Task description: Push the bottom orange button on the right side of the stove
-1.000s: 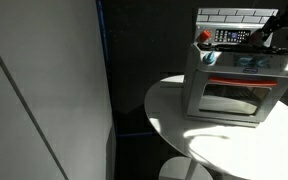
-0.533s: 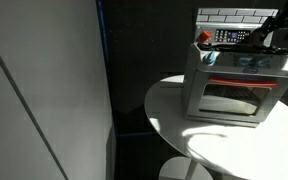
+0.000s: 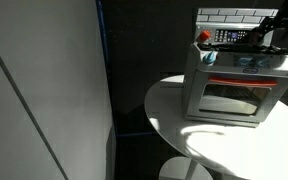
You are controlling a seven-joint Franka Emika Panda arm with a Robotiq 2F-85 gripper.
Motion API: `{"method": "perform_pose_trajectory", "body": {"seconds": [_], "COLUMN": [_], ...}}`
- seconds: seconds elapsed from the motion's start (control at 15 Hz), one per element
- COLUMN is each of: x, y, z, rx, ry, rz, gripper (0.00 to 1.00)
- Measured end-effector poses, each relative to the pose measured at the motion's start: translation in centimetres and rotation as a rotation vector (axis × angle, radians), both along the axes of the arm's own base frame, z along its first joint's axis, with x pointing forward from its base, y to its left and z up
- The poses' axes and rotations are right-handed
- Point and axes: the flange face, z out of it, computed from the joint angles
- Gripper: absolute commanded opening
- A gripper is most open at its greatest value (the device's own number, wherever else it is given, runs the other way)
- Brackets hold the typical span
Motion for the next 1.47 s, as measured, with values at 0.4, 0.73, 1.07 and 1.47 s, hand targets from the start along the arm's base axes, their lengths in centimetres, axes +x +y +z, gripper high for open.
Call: {"method": "perform_pose_trajectory", "body": {"seconds": [0.4,0.73,1.07,1.47], "x": [0.7,1.1,1.2,1.5], "y": [0.2,0.3,0.2,0.1], "z": [-0.3,-0.4,-0.3,-0.4], "rx": [-0.001,-0.002,0.0,-0.001], "ry": [0.0,-0.003,-0.008,-0.009], "rz": [0.003,-0.001,-0.008,-0.012], "gripper": [1.0,1.0,1.0,1.0]}}
